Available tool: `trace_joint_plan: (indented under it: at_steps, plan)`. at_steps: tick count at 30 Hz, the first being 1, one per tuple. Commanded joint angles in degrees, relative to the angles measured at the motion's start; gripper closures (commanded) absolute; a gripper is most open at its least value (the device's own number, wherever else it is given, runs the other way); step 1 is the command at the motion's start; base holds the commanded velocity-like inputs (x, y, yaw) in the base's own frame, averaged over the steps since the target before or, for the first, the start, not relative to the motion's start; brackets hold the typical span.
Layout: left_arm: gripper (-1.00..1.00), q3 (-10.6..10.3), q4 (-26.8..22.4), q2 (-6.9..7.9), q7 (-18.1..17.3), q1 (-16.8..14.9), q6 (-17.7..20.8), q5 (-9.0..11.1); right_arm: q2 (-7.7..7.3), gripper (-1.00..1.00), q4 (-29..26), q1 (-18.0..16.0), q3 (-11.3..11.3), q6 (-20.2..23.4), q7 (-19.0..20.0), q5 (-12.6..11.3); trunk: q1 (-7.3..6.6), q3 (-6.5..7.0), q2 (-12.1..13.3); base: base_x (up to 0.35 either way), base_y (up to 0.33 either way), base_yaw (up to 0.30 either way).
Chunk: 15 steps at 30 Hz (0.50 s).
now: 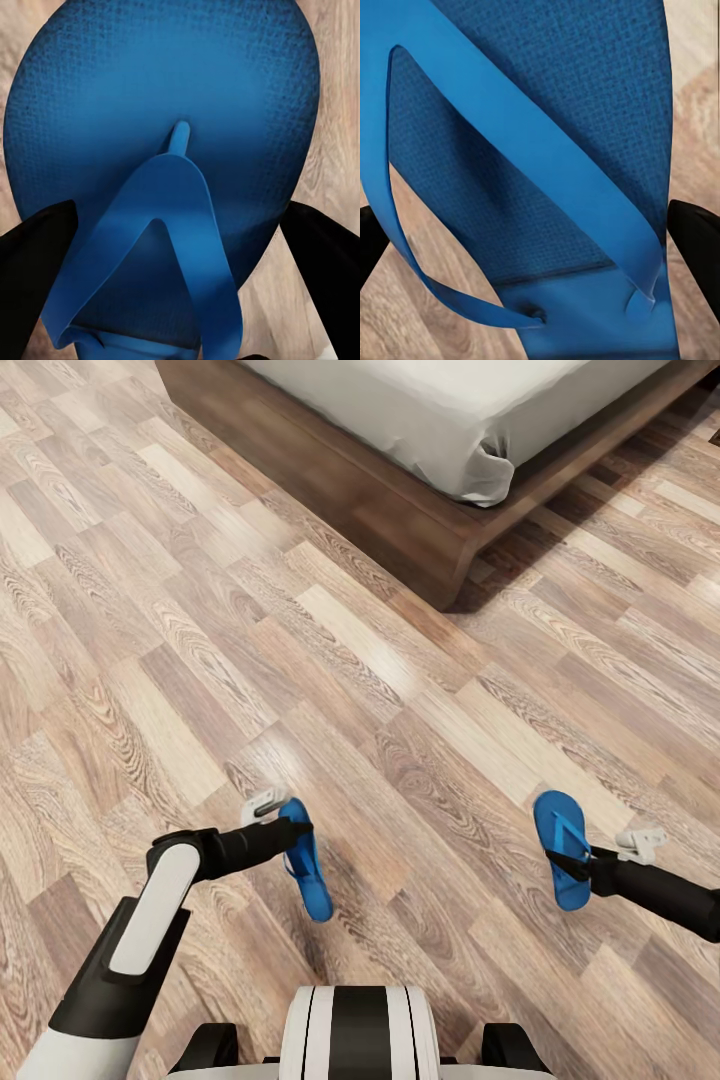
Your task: In the bedroom, move the book from the bed onto either nightstand, and place the two sandals side by side next to the bed.
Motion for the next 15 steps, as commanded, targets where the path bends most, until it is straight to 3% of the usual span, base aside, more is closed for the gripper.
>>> trace_joint_plan:
  at_steps: [1,15]
  plan:
    - [1.00,-0.1,-0.1,0.05,0.6,0.0,0.0,0.7,0.01,1.00,-0.1,-0.1,-0.1,0.5,0.5,0.4,-0.01,-0.03,0.0,0.000,0.000,0.000]
    - [1.00,0.1,0.0,1.12,0.4,0.1,0.2,0.8,0.09,1.00,-0.2,0.0,-0.7,0.9,1.0,0.2,-0.01,-0.03,0.0,0.000,0.000,0.000]
